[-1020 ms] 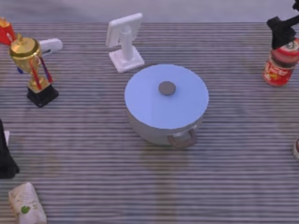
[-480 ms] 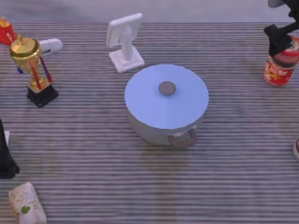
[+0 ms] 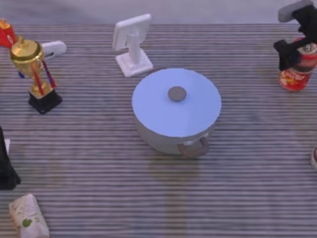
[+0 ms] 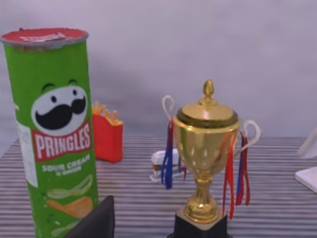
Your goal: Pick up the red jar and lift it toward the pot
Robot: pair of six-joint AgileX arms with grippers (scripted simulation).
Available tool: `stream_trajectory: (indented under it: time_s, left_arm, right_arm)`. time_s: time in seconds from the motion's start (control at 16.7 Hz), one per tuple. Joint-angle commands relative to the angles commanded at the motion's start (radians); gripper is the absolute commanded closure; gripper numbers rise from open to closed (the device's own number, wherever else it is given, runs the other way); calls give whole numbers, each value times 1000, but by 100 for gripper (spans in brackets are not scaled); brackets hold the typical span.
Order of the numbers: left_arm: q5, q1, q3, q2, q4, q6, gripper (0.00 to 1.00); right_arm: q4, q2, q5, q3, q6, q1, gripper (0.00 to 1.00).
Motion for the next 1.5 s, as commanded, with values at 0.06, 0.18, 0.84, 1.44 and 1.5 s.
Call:
stream_trajectory:
  time_s: [0.06, 0.18, 0.84, 1.44, 1.5]
  left_arm:
    - [0, 0, 0, 0, 0, 0, 0]
    - [0, 0, 0, 0, 0, 0, 0]
    - [0, 0, 0, 0, 0, 0, 0]
    - [0, 0, 0, 0, 0, 0, 0]
    - [0, 0, 0, 0, 0, 0, 0]
  right_arm:
    - [19, -1, 0, -19, 1, 1, 0]
    - [27, -1, 0, -27, 1, 1, 0]
    - [27, -1, 0, -27, 1, 1, 68]
    - [27, -1, 0, -27, 1, 1, 100]
    - [27, -1, 0, -27, 1, 1, 100]
